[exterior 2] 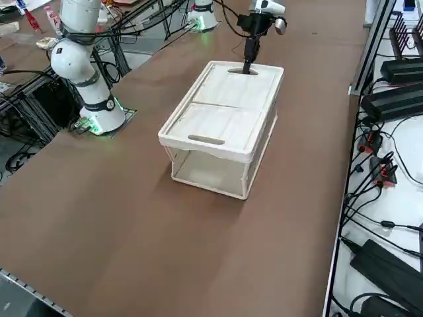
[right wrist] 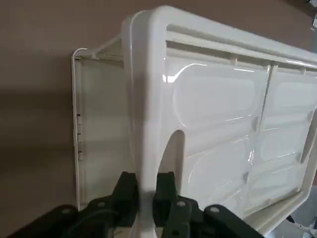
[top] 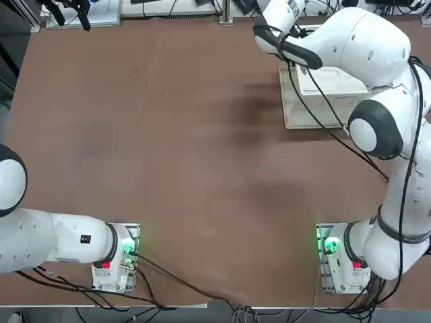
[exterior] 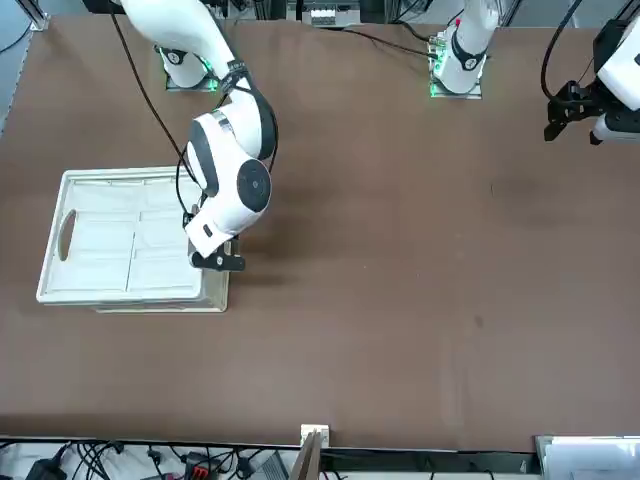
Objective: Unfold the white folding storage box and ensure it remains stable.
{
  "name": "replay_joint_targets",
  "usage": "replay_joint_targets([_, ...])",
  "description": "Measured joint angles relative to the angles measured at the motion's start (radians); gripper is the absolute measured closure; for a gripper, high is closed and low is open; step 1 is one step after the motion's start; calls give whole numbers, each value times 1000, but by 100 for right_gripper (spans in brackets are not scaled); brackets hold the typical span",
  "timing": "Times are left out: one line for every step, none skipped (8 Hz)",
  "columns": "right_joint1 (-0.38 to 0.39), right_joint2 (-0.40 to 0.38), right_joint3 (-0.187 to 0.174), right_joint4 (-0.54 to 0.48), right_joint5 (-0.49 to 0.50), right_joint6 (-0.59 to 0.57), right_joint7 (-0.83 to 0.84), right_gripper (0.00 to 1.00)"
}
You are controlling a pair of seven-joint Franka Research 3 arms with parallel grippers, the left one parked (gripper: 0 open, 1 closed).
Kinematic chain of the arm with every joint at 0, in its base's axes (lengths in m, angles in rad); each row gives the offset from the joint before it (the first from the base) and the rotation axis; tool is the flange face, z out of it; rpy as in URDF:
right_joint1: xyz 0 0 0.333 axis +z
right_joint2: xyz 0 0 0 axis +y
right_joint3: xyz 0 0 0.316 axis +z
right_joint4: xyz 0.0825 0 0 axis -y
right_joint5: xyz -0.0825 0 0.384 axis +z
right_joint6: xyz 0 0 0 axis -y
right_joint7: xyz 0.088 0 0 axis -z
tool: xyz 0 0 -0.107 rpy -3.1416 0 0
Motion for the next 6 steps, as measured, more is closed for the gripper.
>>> replay_joint_targets([0,0,0,1,0,0,0,81])
replay_joint_targets([0,0,-1,2,0,0,0,80])
replay_joint_targets([0,0,-1,3,0,0,0,79])
replay_joint_targets([0,1,-2,4,-4,0,-5,67])
replay_joint_targets([0,1,-2,5,-14,-5,-9,56])
replay_joint_targets([0,1,-2,6,-16,-6,-9,55])
